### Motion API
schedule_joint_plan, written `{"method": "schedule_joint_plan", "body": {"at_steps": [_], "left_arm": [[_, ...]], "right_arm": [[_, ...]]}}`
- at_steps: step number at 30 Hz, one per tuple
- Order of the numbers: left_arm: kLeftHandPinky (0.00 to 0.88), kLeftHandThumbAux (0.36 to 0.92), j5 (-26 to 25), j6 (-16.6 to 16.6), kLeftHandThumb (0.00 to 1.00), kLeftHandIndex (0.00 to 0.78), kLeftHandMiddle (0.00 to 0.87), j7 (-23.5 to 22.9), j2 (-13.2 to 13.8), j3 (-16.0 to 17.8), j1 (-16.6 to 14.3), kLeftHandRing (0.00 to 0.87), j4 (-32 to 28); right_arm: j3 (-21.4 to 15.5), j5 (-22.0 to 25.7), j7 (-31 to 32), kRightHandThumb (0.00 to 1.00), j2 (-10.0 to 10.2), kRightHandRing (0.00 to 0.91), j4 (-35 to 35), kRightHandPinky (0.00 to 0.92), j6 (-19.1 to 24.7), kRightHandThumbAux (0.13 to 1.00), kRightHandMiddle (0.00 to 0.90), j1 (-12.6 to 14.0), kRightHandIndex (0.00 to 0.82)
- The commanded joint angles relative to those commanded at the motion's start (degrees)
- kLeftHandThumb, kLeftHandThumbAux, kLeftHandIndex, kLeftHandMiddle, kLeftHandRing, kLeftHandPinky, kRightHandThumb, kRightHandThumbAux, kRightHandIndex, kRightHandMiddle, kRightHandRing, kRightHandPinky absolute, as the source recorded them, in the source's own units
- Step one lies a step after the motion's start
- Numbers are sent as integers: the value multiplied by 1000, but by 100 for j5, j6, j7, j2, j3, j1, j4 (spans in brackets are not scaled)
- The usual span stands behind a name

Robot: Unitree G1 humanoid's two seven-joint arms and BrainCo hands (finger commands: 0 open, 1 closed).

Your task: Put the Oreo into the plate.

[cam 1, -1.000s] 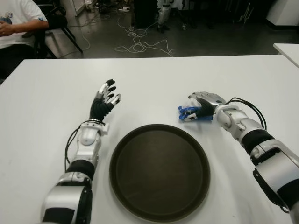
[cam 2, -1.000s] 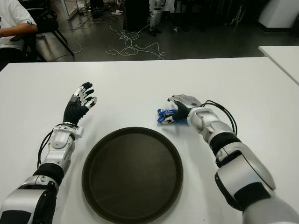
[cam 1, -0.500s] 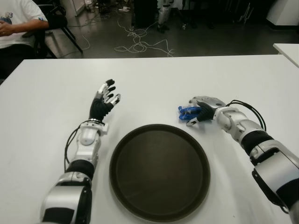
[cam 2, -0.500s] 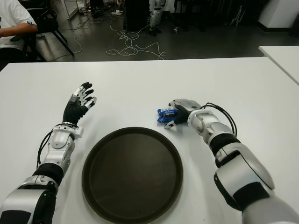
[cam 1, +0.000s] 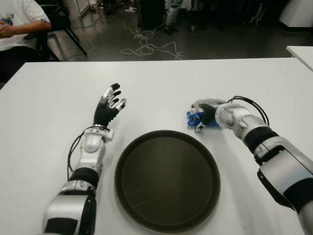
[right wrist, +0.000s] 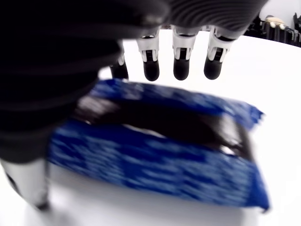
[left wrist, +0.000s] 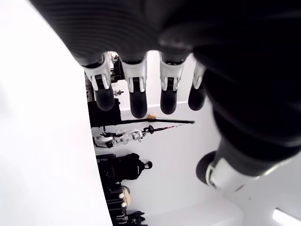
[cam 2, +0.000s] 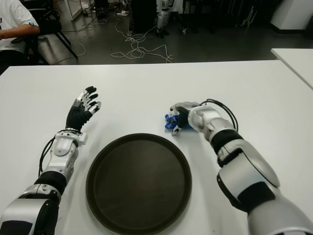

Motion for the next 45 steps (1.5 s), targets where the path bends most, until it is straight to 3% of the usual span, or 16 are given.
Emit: {"method": "schedule_joint_plan", "body": {"at_steps": [14,19,25,33,45], "left_arm": [[61,715,-38,-41,70,45,105,-2,-29,27,9,76,9],[62,720,-46,-61,68,46,105,12,-43,37,16,77,9],[68,730,-23,-53,68,53,112,52,-38,30,16,84,9],[67,726,-1,-26,66,56,118,72,-28,12,17,85,-12],[60,706,2,0,69,45,105,10,-12,-24,40,75,-57]], "right_arm": [[-205,173,-143,0,26,45,-58,46,88,768,51,49,53],[-274,175,-504,0,-19,65,-146,49,26,793,79,118,80],[-312,156,-992,0,-48,213,-152,208,-74,869,214,162,206],[-390,209,-1196,0,-60,559,-109,526,-116,925,550,169,448],[-542,329,-1168,35,-108,654,-208,606,-152,926,648,197,511]]}}
